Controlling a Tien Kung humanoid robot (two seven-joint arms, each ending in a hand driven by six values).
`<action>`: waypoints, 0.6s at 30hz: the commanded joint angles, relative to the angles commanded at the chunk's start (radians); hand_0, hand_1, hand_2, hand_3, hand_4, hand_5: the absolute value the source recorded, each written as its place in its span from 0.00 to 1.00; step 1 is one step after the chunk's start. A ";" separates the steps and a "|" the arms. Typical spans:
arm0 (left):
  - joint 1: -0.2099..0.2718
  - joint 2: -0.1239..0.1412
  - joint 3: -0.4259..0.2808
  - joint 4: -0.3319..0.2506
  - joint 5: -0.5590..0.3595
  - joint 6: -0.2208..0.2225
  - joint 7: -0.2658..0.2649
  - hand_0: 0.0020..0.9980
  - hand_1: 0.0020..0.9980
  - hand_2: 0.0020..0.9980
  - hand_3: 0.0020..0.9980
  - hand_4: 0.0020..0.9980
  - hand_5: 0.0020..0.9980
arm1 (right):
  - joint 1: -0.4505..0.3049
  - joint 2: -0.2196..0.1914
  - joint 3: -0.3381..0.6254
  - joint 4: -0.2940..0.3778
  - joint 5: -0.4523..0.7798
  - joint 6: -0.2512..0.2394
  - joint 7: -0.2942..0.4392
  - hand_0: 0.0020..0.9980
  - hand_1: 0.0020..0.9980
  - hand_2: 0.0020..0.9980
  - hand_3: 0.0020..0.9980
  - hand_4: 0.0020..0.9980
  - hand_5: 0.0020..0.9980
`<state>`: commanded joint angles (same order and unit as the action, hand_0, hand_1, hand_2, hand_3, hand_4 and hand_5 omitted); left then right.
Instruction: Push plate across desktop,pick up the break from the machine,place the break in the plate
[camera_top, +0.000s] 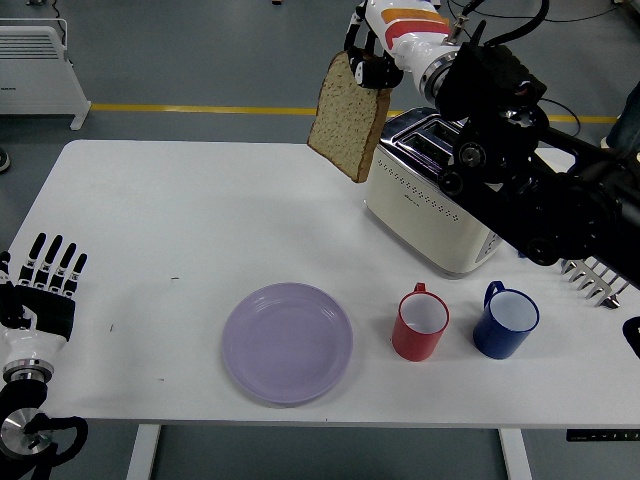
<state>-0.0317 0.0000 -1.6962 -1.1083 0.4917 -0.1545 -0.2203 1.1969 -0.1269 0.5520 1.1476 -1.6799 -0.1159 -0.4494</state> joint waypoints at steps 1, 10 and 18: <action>0.000 0.000 0.000 0.000 0.000 0.000 0.000 0.81 0.77 0.76 0.74 0.56 1.00 | -0.008 0.001 -0.021 0.022 0.025 0.001 -0.002 0.08 0.22 0.35 0.46 0.39 0.06; -0.002 0.000 0.001 0.001 -0.001 -0.001 0.000 0.81 0.77 0.76 0.74 0.56 1.00 | -0.060 0.025 -0.225 0.133 0.108 -0.001 -0.008 0.09 0.23 0.35 0.46 0.39 0.07; -0.003 0.000 0.005 0.004 -0.002 -0.002 0.000 0.81 0.77 0.76 0.74 0.56 1.00 | -0.134 0.087 -0.319 0.037 0.129 -0.032 0.017 0.10 0.23 0.35 0.46 0.39 0.07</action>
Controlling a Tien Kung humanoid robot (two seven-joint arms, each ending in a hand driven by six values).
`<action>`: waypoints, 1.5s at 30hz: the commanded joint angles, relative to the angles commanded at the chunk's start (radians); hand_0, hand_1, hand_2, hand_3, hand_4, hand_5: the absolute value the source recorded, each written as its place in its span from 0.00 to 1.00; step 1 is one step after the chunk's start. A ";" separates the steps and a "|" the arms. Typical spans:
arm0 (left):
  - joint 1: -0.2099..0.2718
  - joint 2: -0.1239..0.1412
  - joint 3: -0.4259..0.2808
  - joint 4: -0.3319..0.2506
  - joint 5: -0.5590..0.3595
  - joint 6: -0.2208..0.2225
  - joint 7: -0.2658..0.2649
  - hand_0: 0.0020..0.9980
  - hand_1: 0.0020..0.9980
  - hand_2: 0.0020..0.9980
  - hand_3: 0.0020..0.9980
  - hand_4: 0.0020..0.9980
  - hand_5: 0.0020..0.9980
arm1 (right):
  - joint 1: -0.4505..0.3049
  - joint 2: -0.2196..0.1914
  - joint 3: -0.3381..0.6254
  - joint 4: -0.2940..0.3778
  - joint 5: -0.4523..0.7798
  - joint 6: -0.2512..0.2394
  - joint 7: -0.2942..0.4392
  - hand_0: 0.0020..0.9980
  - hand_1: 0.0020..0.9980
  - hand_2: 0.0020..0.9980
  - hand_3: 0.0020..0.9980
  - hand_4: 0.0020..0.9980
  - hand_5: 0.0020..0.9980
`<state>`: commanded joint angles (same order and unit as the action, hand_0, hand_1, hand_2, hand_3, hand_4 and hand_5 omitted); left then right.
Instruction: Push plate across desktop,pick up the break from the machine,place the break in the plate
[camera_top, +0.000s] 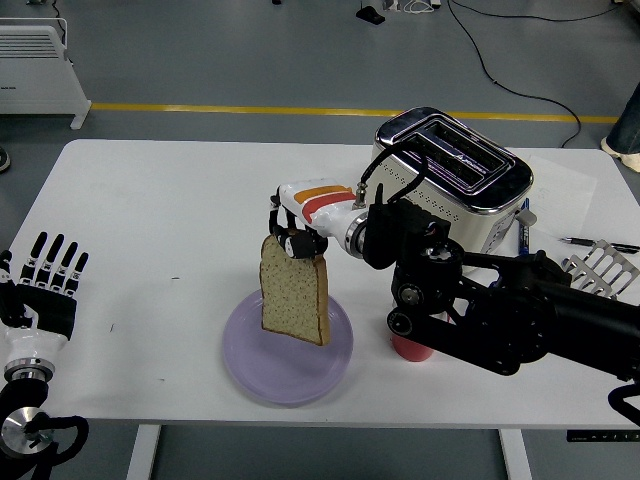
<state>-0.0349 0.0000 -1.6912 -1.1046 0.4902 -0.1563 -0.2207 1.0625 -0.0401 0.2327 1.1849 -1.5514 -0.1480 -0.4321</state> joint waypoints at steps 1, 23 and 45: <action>0.001 0.000 0.000 0.001 0.000 0.000 0.000 0.81 0.77 0.76 0.74 0.56 1.00 | -0.011 0.010 0.000 -0.020 -0.007 -0.007 0.004 0.10 0.23 0.35 0.46 0.39 0.07; -0.001 0.000 0.001 0.005 0.001 0.000 -0.001 0.81 0.77 0.76 0.74 0.56 1.00 | -0.098 0.040 0.014 -0.133 0.101 0.011 0.098 0.42 0.52 0.56 0.64 0.58 0.27; 0.002 0.000 0.008 0.006 0.001 0.001 -0.003 0.80 0.77 0.76 0.74 0.56 1.00 | -0.105 0.040 0.073 -0.102 0.086 -0.057 0.159 0.69 0.73 0.77 0.83 0.64 0.32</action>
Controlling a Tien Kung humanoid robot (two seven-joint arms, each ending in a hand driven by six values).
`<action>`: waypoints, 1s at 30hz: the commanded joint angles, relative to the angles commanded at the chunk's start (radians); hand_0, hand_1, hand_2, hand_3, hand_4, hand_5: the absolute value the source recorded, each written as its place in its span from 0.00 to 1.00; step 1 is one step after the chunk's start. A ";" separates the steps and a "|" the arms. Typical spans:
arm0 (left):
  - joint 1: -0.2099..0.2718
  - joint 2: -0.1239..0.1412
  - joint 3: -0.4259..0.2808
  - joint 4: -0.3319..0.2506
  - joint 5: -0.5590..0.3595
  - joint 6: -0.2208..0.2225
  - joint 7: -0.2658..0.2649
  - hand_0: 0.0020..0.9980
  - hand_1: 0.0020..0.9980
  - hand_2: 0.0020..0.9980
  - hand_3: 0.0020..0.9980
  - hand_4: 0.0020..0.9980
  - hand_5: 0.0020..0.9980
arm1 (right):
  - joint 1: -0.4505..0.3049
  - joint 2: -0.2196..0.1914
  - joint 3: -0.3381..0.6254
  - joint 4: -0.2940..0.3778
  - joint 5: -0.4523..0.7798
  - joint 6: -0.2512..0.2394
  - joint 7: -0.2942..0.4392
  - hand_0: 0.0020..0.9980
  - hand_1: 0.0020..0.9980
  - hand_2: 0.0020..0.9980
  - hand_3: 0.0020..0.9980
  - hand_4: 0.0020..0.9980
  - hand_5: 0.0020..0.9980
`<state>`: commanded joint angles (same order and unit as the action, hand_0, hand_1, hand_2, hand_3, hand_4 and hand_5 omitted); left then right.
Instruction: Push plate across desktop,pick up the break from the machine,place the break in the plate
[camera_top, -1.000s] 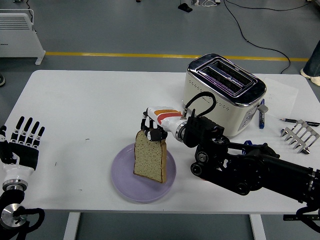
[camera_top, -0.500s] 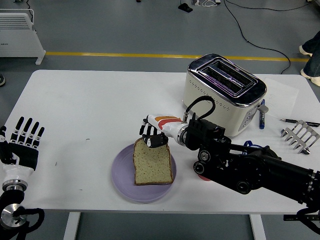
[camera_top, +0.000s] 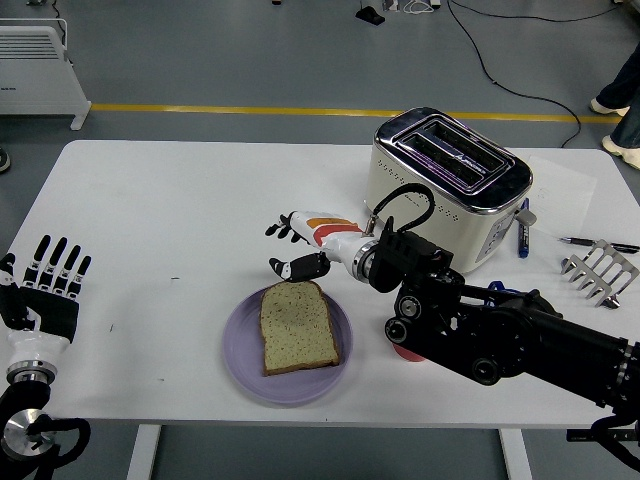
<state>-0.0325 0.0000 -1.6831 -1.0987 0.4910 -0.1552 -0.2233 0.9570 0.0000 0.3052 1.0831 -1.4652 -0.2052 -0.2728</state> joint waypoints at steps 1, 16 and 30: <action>0.000 0.000 0.000 0.000 0.000 0.000 0.000 0.80 0.77 0.76 0.74 0.56 1.00 | -0.001 0.000 0.006 0.009 -0.001 -0.005 0.003 0.70 0.74 0.78 0.84 0.65 0.32; -0.001 0.000 -0.013 -0.008 0.003 0.002 0.000 0.80 0.77 0.76 0.74 0.56 1.00 | -0.099 -0.215 0.422 0.359 0.320 -0.124 0.322 0.73 0.75 0.79 0.80 0.62 0.31; 0.000 0.000 -0.050 -0.030 0.013 0.006 0.000 0.80 0.77 0.76 0.74 0.56 1.00 | -0.378 -0.369 0.945 0.223 0.906 -0.099 0.466 0.75 0.76 0.79 0.79 0.60 0.36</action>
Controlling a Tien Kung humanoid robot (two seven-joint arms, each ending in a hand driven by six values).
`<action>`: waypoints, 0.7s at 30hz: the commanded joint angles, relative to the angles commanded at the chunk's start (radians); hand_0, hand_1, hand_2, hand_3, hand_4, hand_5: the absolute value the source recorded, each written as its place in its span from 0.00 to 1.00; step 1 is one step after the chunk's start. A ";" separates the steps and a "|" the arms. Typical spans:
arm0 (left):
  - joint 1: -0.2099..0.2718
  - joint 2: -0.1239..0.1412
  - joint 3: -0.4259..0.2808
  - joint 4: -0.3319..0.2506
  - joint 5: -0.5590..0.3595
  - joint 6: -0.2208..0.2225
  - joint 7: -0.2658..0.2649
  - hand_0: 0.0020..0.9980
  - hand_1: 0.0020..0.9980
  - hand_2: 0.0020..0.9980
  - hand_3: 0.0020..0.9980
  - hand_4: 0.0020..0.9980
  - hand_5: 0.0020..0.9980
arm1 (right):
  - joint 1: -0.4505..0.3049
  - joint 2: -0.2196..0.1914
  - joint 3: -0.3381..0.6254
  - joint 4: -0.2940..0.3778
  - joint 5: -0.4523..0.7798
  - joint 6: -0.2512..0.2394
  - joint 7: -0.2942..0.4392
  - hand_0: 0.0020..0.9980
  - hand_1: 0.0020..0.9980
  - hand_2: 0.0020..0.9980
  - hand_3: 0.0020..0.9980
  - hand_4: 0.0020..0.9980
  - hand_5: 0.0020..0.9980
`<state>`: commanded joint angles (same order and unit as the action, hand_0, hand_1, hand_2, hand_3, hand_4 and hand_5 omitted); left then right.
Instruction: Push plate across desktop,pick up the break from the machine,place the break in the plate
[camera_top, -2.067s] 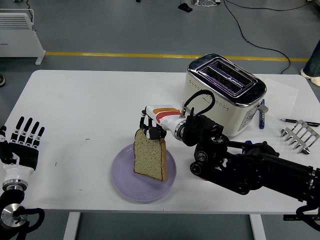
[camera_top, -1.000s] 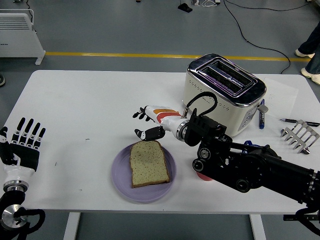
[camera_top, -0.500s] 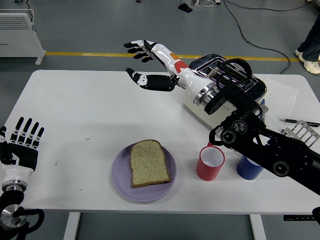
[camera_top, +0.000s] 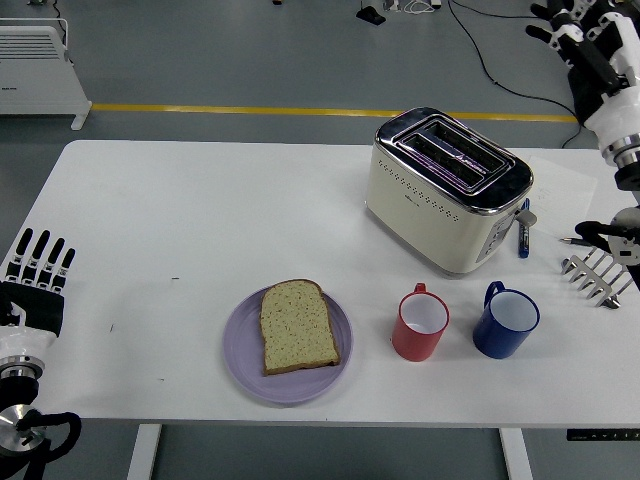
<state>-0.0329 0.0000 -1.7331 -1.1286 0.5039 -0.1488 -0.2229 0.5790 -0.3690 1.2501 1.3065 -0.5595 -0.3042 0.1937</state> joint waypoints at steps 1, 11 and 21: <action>0.000 0.000 -0.003 -0.002 0.000 0.000 0.000 0.80 0.77 0.76 0.74 0.56 1.00 | -0.022 -0.002 0.035 -0.018 0.036 0.006 0.005 0.75 0.76 0.79 0.79 0.60 0.36; 0.005 0.000 -0.023 -0.018 0.004 0.004 0.000 0.80 0.77 0.76 0.74 0.56 1.00 | -0.206 0.021 0.219 -0.137 0.201 0.073 0.014 0.78 0.78 0.80 0.80 0.55 0.46; 0.002 0.000 -0.028 -0.030 0.008 0.007 0.002 0.81 0.77 0.76 0.74 0.56 1.00 | -0.329 0.086 0.299 -0.159 0.177 0.174 -0.037 0.78 0.77 0.79 0.79 0.56 0.47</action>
<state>-0.0307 0.0000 -1.7607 -1.1584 0.5116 -0.1417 -0.2207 0.2499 -0.2830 1.5488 1.1471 -0.3824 -0.1300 0.1564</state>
